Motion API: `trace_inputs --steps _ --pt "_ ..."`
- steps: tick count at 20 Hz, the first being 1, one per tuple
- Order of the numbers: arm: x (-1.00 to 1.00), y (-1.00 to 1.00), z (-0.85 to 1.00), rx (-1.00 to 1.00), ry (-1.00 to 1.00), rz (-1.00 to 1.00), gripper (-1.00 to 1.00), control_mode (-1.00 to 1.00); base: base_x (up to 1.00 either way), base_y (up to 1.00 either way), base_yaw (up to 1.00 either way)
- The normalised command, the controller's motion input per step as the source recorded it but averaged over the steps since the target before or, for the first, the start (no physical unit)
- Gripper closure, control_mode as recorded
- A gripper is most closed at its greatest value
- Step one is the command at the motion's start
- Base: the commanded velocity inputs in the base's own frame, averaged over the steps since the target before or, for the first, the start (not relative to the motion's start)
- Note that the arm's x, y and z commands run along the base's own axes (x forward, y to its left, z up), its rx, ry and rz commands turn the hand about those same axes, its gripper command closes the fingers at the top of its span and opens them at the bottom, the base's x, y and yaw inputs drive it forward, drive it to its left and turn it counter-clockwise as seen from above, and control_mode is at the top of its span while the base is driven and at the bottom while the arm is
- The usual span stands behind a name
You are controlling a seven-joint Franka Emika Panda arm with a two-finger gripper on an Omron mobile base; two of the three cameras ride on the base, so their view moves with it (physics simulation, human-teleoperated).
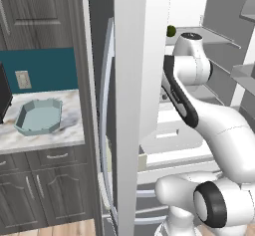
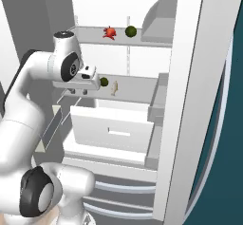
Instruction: Place one lime and one fish in each tupperware on the nearby counter, to pack two identical lunches.
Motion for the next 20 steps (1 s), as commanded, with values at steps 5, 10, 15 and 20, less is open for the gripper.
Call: trace_inputs --steps 5,10,15,20 --pt "-0.13 -0.23 0.0 0.03 -0.06 -0.01 -1.0 -1.0 0.0 0.0 0.0" --pt "-0.26 -0.2 0.68 0.07 -0.38 -0.01 -1.0 -1.0 0.0 0.0 0.0" --pt "0.0 -0.04 0.79 0.06 -0.23 0.0 -1.0 -1.0 0.0 0.0 0.0" --pt "0.18 -0.01 0.64 0.01 -0.01 0.0 -1.0 -1.0 0.0 0.0 0.0"
